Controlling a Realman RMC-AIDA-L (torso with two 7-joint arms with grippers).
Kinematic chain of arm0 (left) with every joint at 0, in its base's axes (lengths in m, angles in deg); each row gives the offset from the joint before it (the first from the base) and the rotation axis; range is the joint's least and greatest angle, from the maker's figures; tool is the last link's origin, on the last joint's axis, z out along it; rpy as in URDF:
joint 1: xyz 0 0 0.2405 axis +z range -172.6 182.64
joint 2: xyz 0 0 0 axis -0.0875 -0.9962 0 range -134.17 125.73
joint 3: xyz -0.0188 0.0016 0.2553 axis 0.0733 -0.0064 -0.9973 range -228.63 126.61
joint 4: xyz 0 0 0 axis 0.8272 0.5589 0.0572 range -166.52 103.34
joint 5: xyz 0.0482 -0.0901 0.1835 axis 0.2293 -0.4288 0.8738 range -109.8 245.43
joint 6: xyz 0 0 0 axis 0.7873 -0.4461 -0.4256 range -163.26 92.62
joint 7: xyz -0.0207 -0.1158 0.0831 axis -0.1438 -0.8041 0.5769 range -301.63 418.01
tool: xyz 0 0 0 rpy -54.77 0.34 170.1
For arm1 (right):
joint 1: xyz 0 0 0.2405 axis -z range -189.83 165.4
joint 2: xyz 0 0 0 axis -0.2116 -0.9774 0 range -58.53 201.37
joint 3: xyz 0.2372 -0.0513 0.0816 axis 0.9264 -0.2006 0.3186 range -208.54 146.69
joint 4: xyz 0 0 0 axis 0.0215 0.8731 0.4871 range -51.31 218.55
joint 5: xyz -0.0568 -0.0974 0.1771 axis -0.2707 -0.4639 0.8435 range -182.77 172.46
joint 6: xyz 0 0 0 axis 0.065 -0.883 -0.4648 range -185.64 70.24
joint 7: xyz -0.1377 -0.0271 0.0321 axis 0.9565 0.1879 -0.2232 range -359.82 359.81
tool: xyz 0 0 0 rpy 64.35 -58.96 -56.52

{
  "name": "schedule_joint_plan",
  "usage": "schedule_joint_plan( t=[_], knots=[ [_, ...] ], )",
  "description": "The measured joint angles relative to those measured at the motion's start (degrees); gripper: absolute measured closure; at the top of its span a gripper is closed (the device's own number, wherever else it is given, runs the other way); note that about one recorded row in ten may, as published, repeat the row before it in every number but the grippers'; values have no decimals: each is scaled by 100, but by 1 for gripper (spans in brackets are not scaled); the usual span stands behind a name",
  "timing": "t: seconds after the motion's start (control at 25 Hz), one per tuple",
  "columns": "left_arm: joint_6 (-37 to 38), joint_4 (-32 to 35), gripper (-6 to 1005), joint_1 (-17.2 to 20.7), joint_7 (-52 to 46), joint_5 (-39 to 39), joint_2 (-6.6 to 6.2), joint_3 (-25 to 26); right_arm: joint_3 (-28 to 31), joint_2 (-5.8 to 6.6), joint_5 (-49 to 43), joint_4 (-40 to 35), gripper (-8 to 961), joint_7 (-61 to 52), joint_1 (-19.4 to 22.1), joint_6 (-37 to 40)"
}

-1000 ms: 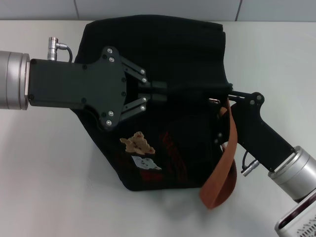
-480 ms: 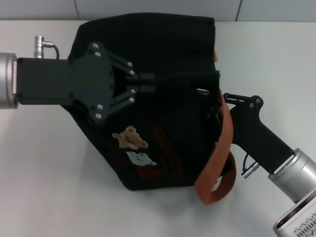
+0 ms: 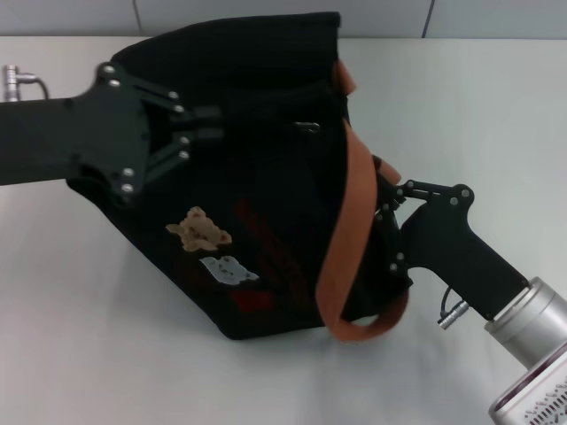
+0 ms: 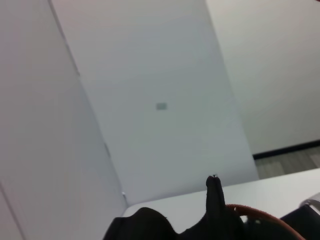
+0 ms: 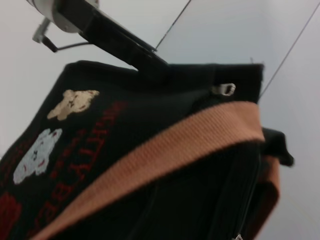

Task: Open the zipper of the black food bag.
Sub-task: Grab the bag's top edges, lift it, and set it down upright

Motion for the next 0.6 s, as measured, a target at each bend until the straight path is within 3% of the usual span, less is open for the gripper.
schedule_joint_plan(
  t=[0.04, 0.12, 0.6],
  knots=[
    [0, 0, 904, 0, 0, 0, 0, 0, 9, 0, 8, -4, 953, -12, 27, -9],
    [189, -263, 905, 18, 98, 14, 0, 465, 13, 0, 19, -38, 953, -68, 66, -24],
    [328, -737, 906, 167, 370, 46, -50, 1143, 10, 9, 28, -335, 951, -505, 280, -62]
  ],
)
